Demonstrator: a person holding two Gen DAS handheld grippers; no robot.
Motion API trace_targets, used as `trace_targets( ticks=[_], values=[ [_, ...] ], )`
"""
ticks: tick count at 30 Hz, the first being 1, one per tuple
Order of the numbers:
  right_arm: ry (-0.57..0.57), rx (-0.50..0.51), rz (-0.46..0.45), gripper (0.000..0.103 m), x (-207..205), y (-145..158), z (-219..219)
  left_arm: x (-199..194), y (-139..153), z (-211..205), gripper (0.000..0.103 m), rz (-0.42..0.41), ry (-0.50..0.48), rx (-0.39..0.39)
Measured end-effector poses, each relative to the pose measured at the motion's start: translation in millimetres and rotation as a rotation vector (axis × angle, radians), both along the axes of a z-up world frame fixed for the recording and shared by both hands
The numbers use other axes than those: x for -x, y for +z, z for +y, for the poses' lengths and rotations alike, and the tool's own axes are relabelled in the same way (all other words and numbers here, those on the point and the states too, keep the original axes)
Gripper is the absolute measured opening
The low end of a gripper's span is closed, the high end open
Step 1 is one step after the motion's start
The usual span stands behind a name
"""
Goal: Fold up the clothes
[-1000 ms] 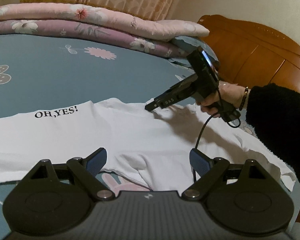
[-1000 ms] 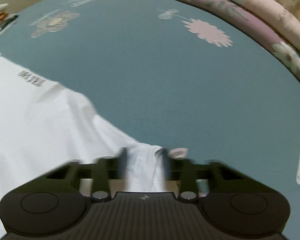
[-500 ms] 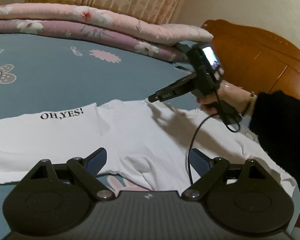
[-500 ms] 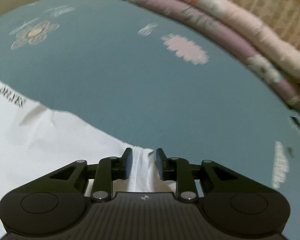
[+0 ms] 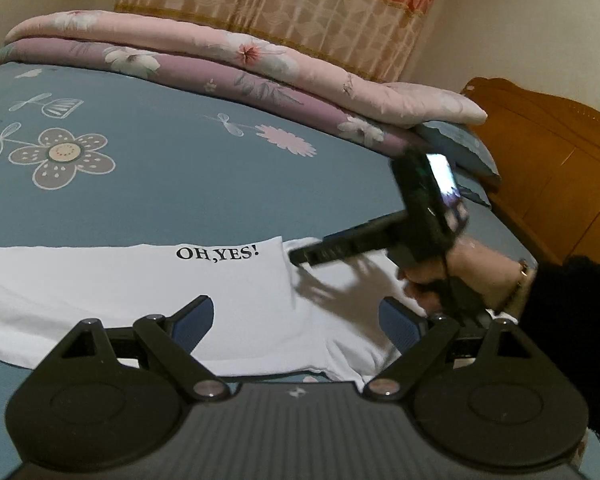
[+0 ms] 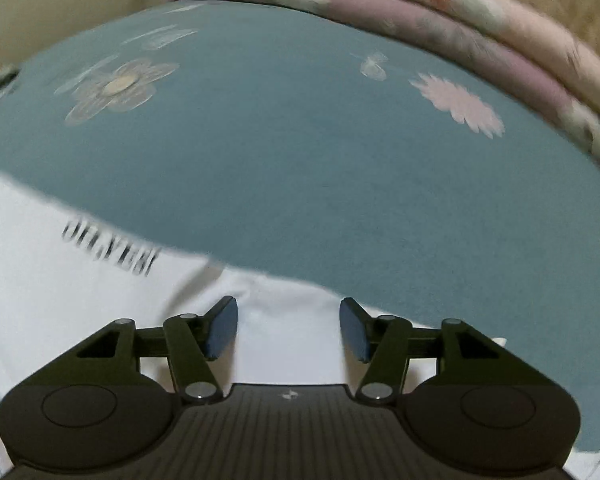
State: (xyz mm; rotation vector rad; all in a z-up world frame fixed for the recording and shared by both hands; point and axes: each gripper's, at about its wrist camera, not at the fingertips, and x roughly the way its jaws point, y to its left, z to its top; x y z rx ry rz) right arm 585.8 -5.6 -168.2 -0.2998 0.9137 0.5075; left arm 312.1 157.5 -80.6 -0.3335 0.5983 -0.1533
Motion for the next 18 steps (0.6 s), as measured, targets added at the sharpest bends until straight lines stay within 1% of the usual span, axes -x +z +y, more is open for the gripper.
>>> trace_targets(
  ticks=[2, 5, 7, 9, 12, 13, 16, 18],
  values=[
    [-0.017, 0.007, 0.001, 0.062, 4.1, 13.0, -6.4, 1.2, 1.8, -1.6, 0.090, -0.008, -0.010, -0.005],
    [-0.025, -0.003, -0.033, 0.063, 26.9, 49.2, -46.0, 2.9, 3.1, -1.0, 0.090, -0.016, -0.017, 0.011],
    [-0.086, -0.002, -0.046, 0.069, 40.9, 73.6, -85.6, 3.5, 3.3, -1.7, 0.090, -0.016, -0.014, 0.017],
    [-0.165, -0.002, -0.047, 0.072, 58.3, 86.6, -125.3, 3.0, 3.4, -5.7, 0.090, -0.014, -0.022, 0.017],
    [-0.273, -0.022, -0.006, 0.074, 78.2, 86.6, -172.9, 1.4, 2.5, -15.8, 0.090, -0.012, -0.051, 0.011],
    [-0.304, -0.029, 0.012, 0.074, 83.8, 81.3, -187.1, 1.1, 1.8, -19.6, 0.090, -0.011, -0.063, 0.006],
    [-0.374, -0.032, 0.074, 0.074, 89.0, 53.7, -213.5, -1.2, -1.4, -31.2, 0.090, -0.003, -0.097, -0.011],
    [-0.402, -0.018, 0.089, 0.074, 84.3, 34.1, -222.2, -3.3, -4.6, -37.3, 0.090, 0.006, -0.115, -0.026]
  ],
)
